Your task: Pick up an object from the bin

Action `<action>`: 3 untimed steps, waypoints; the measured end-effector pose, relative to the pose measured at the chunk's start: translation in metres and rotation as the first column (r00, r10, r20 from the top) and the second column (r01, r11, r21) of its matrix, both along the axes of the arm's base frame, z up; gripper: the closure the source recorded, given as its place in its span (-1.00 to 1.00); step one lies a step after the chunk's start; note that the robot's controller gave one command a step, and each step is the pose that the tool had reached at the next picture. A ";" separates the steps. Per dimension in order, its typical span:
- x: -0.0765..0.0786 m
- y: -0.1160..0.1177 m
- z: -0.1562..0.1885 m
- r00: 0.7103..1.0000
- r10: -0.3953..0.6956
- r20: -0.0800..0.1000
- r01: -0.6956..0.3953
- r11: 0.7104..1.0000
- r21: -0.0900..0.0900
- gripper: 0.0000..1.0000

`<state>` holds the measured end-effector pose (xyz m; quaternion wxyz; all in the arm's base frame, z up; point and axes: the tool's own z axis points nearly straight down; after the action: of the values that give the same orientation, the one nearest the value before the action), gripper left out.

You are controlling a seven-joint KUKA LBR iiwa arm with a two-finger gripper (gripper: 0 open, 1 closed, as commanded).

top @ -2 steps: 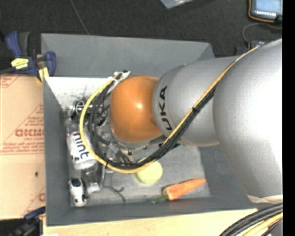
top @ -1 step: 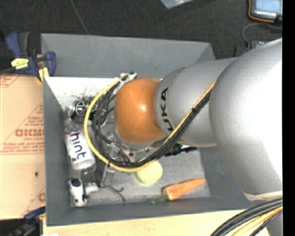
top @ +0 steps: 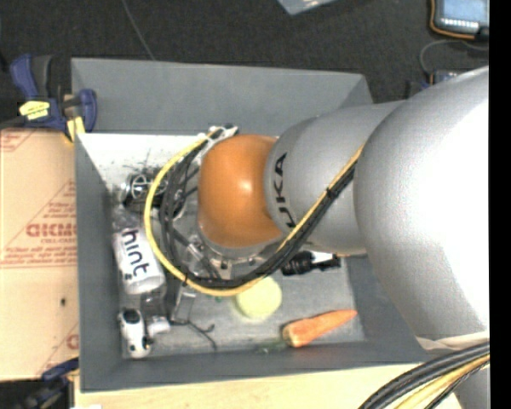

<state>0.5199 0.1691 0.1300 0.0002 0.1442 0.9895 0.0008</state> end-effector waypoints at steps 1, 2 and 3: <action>-0.002 0.000 0.005 0.961 0.276 0.005 -0.276 0.961 -0.001 -1.00; -0.004 -0.001 0.004 0.902 0.432 0.003 -0.432 0.902 -0.001 -1.00; 0.000 -0.017 0.006 0.963 0.270 0.004 -0.270 0.963 0.001 -1.00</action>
Offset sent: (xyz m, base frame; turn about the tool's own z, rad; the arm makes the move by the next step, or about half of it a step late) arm -0.0110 -0.0007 0.0015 0.1974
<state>0.5203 0.1522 0.1364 0.0018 0.0078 1.0000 0.0018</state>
